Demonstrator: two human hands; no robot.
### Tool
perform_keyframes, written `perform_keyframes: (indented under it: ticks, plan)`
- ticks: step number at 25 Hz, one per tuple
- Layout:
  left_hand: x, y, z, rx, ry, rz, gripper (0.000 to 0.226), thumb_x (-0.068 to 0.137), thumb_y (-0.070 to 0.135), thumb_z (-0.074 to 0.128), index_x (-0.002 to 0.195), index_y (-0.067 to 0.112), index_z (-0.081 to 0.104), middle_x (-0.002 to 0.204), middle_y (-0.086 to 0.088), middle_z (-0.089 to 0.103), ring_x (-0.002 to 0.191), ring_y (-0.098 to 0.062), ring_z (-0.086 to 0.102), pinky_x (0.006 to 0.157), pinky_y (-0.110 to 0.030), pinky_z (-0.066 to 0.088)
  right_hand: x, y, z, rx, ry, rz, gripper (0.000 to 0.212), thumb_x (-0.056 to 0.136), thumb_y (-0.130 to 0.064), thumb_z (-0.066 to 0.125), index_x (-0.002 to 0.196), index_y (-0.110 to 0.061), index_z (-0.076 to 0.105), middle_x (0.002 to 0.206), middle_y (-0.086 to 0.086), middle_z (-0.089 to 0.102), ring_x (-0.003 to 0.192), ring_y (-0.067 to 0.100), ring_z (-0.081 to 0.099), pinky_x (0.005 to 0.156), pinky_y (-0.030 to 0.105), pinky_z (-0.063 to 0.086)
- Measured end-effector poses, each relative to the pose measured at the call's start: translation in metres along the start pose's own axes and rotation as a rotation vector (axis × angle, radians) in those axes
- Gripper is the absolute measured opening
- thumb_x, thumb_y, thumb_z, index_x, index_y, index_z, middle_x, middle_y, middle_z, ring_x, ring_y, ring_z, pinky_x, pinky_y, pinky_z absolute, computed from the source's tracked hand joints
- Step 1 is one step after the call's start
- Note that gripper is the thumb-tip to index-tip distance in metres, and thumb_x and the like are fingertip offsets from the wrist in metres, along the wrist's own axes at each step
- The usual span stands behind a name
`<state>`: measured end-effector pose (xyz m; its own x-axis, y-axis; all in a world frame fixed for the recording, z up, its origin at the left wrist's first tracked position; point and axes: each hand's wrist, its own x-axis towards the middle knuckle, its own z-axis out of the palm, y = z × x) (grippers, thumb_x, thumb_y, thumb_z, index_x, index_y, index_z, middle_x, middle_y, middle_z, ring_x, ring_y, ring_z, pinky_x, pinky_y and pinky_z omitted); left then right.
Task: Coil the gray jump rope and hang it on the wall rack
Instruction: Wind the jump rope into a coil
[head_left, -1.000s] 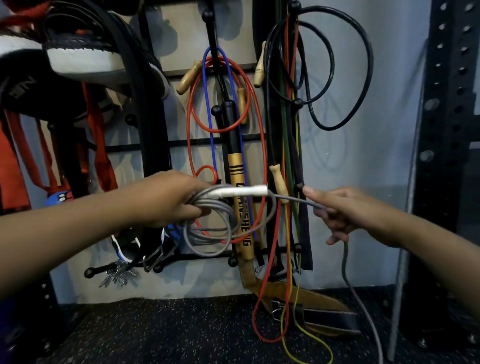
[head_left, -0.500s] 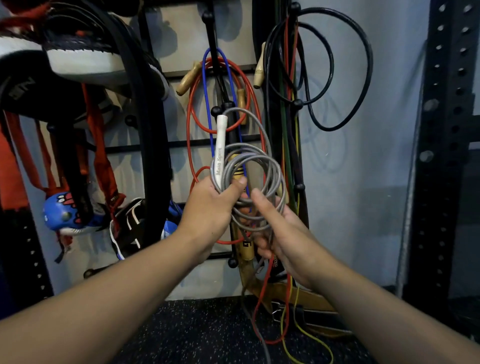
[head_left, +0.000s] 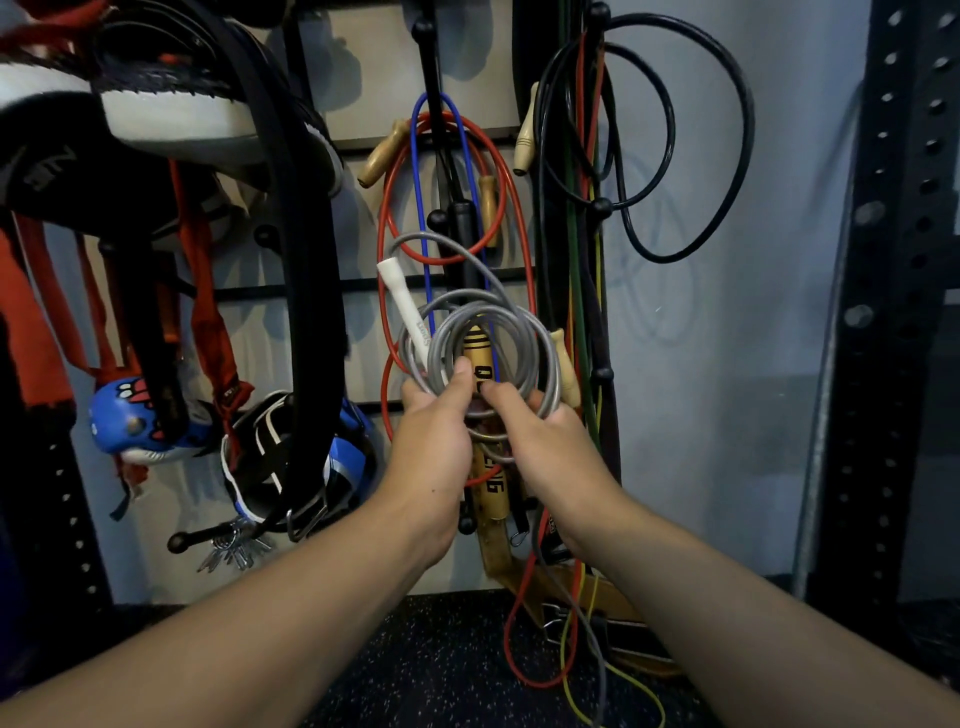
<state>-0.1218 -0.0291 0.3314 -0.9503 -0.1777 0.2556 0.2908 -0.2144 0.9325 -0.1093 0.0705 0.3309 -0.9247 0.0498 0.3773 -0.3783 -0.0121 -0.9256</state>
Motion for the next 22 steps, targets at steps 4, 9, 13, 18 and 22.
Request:
perform_keyframes:
  ticks: [4,9,13,18,22]
  plan:
    - [-0.002,0.001,-0.002,-0.014,-0.09,-0.079,0.072,0.092,0.055,0.06,0.154,0.026,0.039,0.141,-0.005,0.064,0.121,-0.017,0.064,0.102,-0.041,0.051,-0.001,0.004,-0.001,-0.011,-0.037,0.03,0.038,0.096,-0.039,0.062,0.103,-0.004,0.075,0.09,0.017,0.079,0.079,0.022,0.069,0.074,0.032,0.052]
    - [-0.011,0.003,-0.01,0.252,-0.218,-0.087,0.034,0.1,0.043,0.058,0.125,0.022,0.065,0.091,-0.005,0.079,0.064,-0.012,0.062,0.072,-0.034,0.058,-0.003,0.008,-0.014,-0.03,-0.059,-0.001,0.033,0.099,-0.031,0.057,0.081,-0.008,0.072,0.055,0.003,0.064,0.046,0.01,0.057,0.047,0.019,0.044]
    - [-0.011,0.01,-0.02,0.013,-0.182,-0.115,0.061,0.081,0.02,0.08,0.136,0.011,0.055,0.107,-0.011,0.077,0.097,-0.029,0.074,0.091,-0.051,0.059,-0.003,0.005,-0.03,-0.196,-0.155,0.032,0.038,0.1,-0.031,0.055,0.075,-0.006,0.069,0.054,0.007,0.058,0.041,0.012,0.045,0.043,0.023,0.035]
    - [0.004,0.073,-0.035,0.552,-0.155,0.444,0.115,0.062,0.043,0.088,0.155,0.04,0.02,0.162,-0.002,0.036,0.146,-0.021,0.037,0.117,-0.043,0.033,0.006,-0.005,-0.054,-0.434,-0.286,0.016,0.04,0.099,-0.023,0.054,0.087,0.013,0.065,0.058,0.01,0.059,0.048,0.016,0.049,0.048,0.022,0.042]
    - [0.02,0.124,-0.009,1.36,-0.735,0.423,0.078,0.073,0.05,0.084,0.142,0.036,0.049,0.124,0.009,0.071,0.114,-0.007,0.066,0.097,-0.028,0.046,0.012,-0.023,-0.05,-0.649,-0.465,-0.08,0.025,0.096,-0.018,0.056,0.072,-0.01,0.057,0.056,0.006,0.058,0.048,0.016,0.052,0.056,0.032,0.044]
